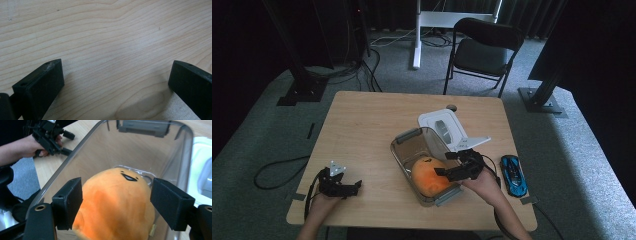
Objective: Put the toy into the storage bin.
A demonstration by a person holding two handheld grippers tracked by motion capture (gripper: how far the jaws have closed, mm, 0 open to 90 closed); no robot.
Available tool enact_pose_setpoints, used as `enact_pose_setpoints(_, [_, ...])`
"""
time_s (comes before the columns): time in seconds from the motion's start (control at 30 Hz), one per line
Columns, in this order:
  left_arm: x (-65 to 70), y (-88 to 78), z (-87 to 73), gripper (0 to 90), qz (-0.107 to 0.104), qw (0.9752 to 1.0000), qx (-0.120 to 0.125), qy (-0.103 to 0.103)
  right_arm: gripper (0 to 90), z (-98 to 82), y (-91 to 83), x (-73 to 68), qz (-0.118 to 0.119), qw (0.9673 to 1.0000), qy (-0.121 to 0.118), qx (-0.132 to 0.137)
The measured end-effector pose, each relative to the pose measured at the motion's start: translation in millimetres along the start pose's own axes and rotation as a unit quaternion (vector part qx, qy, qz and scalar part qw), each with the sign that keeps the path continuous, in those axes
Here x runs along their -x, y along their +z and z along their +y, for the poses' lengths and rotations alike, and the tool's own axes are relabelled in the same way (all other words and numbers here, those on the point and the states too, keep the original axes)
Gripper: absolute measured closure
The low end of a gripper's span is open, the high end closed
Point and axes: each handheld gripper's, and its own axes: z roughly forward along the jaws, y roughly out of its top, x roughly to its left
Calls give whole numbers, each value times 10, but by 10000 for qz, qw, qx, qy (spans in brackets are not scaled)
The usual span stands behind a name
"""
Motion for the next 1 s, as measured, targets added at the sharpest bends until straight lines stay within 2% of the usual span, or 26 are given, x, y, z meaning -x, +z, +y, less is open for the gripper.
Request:
enact_pose_setpoints(0.2, [0, 1, 0, 5, 0, 10000, 4, -4, 205, -5, -109, 53, -227, 9996, 17, 136])
enact_pose_setpoints(0.43, [1, 2, 0, 5, 5, 10000, 13, -4, 160, -40, -209, 158, -466, 9984, 200, 244])
enact_pose_setpoints(0.77, [2, 3, -1, 5, 5, 10000, 17, -11, 157, -140, -306, 308, -722, 9962, 406, 285])
enact_pose_setpoints(1.0, [2, 3, -1, 5, 5, 10000, 20, -13, 157, -220, -384, 391, -971, 9934, 515, 334])
